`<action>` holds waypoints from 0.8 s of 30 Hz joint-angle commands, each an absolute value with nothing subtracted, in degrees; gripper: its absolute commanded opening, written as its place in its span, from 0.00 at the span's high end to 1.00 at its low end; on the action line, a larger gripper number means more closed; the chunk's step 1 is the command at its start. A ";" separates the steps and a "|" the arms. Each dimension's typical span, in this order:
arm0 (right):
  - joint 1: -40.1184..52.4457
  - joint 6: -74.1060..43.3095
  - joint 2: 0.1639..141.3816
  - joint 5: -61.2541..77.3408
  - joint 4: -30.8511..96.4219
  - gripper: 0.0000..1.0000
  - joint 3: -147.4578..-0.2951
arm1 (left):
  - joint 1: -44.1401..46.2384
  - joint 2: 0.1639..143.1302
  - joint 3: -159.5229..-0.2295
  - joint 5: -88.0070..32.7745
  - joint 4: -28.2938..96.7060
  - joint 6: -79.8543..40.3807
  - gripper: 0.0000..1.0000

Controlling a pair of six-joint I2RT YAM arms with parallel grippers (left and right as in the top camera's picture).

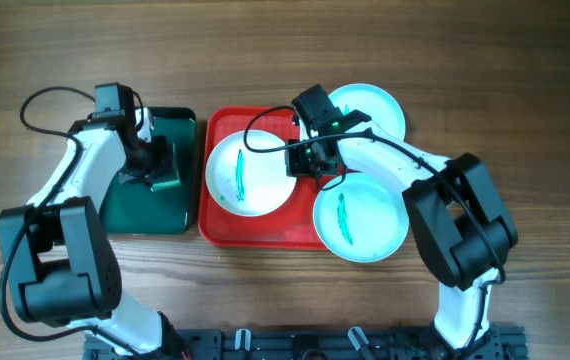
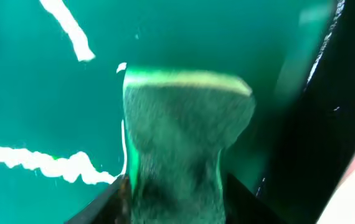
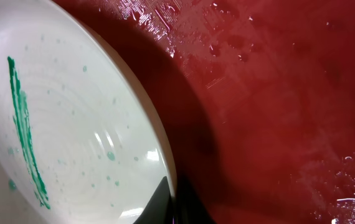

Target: Clean dirty plates on tray and stack at the side

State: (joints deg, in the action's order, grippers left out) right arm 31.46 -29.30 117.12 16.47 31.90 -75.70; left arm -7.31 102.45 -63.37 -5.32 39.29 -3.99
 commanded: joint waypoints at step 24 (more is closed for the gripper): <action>31.62 -28.47 118.72 15.88 31.75 0.96 -76.01 | -7.64 109.36 -63.99 -4.36 36.73 -0.91 0.96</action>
State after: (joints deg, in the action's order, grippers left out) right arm 31.46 -29.30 117.12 16.47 31.86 -75.70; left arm -7.31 106.94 -64.36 -5.23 36.58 0.51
